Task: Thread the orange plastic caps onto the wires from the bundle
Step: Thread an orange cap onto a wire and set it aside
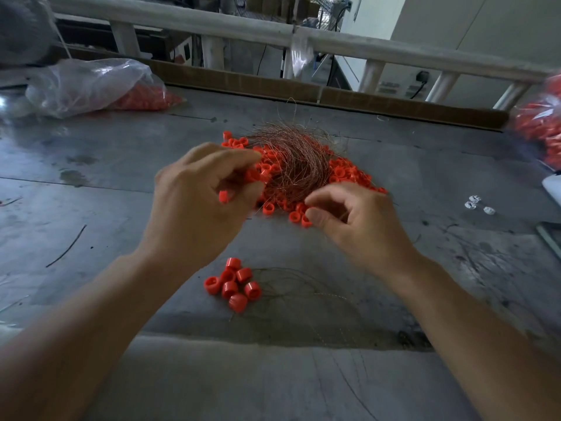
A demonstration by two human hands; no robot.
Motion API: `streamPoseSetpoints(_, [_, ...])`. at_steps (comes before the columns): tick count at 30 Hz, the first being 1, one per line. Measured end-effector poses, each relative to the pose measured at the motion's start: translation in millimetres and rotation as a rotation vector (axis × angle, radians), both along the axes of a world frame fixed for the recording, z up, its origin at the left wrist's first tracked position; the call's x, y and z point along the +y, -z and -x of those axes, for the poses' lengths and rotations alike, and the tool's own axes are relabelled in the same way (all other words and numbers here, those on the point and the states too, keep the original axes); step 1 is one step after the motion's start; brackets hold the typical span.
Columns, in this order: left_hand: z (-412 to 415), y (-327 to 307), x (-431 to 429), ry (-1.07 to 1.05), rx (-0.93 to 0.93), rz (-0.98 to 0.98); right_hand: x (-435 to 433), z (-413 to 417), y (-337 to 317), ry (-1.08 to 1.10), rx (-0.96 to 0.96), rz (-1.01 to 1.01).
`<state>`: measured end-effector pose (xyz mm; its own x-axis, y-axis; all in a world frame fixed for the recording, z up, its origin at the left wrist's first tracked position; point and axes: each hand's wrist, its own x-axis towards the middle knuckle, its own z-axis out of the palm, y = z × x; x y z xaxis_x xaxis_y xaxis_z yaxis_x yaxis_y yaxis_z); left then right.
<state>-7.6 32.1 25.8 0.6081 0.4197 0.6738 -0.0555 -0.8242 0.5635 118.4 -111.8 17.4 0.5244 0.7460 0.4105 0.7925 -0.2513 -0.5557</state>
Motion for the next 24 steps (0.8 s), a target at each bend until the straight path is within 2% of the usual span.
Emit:
streamPoseSetpoints(3, [0,3,-12,0.215,0.054,-0.055,0,7,-5,-0.061,-0.038,-0.189])
streamPoseSetpoints(7, [-2,9,-19,0.331,0.060,-0.058,1,15,-5,-0.173,-0.108,-0.157])
streamPoseSetpoints(12, [-2,8,-15,0.327,0.009,0.021,-2,16,-7,-0.287,0.162,-0.181])
streamPoseSetpoints(24, [-3,7,-9,0.253,0.015,0.198,-3,10,-9,-0.198,-0.027,-0.199])
